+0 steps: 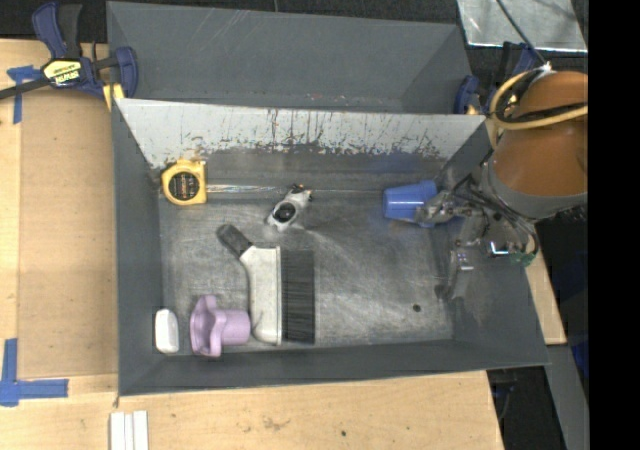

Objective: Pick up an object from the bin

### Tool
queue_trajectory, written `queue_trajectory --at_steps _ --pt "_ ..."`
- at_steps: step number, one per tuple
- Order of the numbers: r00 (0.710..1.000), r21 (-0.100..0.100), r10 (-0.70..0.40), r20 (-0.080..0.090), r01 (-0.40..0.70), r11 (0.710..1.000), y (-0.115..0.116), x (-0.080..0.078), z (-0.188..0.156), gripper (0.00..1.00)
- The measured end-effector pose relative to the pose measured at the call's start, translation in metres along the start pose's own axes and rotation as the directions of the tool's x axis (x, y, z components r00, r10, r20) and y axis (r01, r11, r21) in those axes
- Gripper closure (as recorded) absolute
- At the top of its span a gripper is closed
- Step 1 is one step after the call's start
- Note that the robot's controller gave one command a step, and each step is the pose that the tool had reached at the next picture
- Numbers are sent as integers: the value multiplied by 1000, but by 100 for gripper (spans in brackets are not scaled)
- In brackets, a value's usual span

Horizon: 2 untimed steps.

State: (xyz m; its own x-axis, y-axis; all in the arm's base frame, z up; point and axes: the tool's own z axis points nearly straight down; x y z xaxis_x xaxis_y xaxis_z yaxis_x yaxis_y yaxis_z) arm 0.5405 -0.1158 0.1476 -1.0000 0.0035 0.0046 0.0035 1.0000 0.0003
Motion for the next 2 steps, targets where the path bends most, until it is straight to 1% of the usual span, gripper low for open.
queue_trajectory --at_steps 1,2 --pt "1000 1 -3 8 3 1000 0 -2 -4 0" --pt "997 -17 80 1 -80 997 -7 -65 37 0"
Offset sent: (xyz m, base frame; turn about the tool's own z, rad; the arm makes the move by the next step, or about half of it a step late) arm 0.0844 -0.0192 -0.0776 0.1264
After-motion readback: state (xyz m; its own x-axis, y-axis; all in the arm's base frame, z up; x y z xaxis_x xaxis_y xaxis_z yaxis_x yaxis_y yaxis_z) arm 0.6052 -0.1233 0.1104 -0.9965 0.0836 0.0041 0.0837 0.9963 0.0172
